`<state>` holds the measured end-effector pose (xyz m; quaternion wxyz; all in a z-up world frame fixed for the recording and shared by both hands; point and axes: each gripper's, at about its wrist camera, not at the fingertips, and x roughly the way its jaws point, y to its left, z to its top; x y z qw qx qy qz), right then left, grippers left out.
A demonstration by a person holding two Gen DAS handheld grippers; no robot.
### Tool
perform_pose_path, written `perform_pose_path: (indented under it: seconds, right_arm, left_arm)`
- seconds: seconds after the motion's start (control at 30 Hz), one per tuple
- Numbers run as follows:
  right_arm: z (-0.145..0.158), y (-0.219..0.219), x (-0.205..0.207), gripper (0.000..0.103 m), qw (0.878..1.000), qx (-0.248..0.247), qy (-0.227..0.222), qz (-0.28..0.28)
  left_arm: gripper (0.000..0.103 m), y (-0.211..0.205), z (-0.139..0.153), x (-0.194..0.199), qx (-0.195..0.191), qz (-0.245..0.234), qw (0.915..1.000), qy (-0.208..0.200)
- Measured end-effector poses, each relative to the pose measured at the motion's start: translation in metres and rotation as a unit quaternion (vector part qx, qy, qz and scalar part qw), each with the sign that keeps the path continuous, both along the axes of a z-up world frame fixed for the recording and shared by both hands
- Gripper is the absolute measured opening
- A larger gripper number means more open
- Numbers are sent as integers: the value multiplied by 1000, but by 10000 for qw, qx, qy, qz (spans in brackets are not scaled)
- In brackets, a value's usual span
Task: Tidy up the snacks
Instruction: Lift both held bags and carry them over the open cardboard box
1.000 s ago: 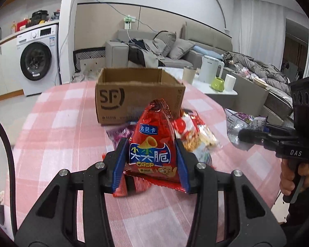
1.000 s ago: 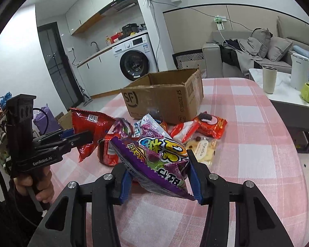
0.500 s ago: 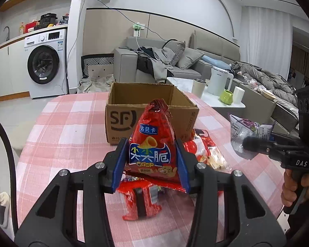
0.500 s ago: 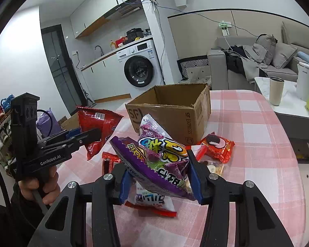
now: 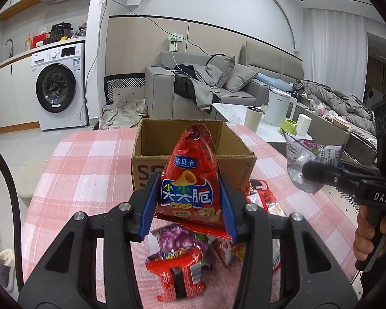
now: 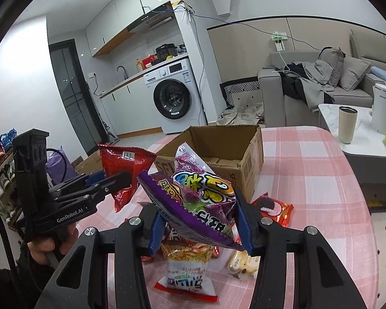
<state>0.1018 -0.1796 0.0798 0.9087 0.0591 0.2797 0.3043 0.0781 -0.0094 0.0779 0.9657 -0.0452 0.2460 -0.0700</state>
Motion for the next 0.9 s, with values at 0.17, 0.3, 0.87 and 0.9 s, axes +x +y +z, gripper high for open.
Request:
perform_pose_path:
  seconds: [0.17, 0.3, 0.87, 0.9]
  right_arm:
    - [7, 7, 10, 48, 9998, -165, -89, -86]
    - [8, 14, 15, 48, 9991, -324, -185, -178]
    - [10, 31, 67, 48, 9994, -256, -102, -224]
    - [9, 32, 71, 48, 9994, -239, -87, -229]
  left_arm:
    - [42, 2, 4, 13, 21, 6, 10000, -14]
    - [42, 4, 5, 22, 26, 20, 10000, 2]
    - [42, 10, -4, 77, 133, 59, 9998, 159]
    - [42, 9, -5, 81, 138, 55, 9997, 167]
